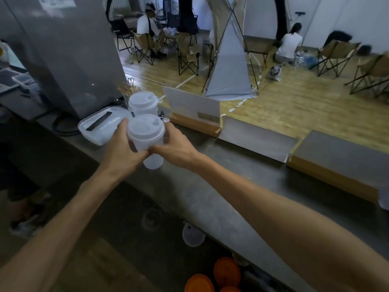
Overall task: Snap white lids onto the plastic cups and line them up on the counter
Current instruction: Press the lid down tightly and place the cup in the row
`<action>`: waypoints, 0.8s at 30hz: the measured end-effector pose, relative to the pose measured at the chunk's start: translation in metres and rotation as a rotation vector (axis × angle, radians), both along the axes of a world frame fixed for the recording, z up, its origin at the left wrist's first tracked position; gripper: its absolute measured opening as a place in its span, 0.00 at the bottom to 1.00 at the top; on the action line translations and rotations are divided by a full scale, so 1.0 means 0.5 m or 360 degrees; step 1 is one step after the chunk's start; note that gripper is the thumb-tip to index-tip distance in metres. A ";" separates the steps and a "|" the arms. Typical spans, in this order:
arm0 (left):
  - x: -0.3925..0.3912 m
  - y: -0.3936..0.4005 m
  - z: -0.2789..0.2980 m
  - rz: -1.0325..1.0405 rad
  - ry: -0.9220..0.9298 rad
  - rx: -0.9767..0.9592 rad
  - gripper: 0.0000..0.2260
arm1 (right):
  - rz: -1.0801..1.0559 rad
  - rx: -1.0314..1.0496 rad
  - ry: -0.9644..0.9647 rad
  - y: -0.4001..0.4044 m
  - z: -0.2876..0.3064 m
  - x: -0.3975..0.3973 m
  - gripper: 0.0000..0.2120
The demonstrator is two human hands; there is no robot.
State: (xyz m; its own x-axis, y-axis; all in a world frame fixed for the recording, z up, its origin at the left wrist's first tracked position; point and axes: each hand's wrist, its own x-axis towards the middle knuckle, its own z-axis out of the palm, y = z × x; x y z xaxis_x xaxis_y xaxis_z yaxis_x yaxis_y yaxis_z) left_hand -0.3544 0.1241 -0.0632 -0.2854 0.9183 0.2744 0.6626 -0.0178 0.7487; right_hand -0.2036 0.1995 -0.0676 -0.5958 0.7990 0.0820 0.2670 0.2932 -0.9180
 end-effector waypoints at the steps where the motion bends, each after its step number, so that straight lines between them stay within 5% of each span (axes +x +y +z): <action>1: 0.040 -0.003 0.003 -0.0045 0.0014 0.0008 0.38 | -0.0032 -0.0012 0.0012 -0.009 0.001 0.045 0.38; 6: 0.286 -0.020 0.011 -0.0340 0.0051 -0.0038 0.46 | -0.0253 -0.0083 0.0148 -0.086 0.008 0.330 0.37; 18: 0.972 -0.134 -0.044 -0.1050 -0.0352 0.0075 0.40 | -0.0954 -0.0124 0.0472 -0.381 0.033 0.988 0.27; 24: 1.158 -0.205 -0.070 -0.1184 -0.0384 0.0045 0.39 | -0.1125 -0.0166 0.0447 -0.473 0.014 1.176 0.23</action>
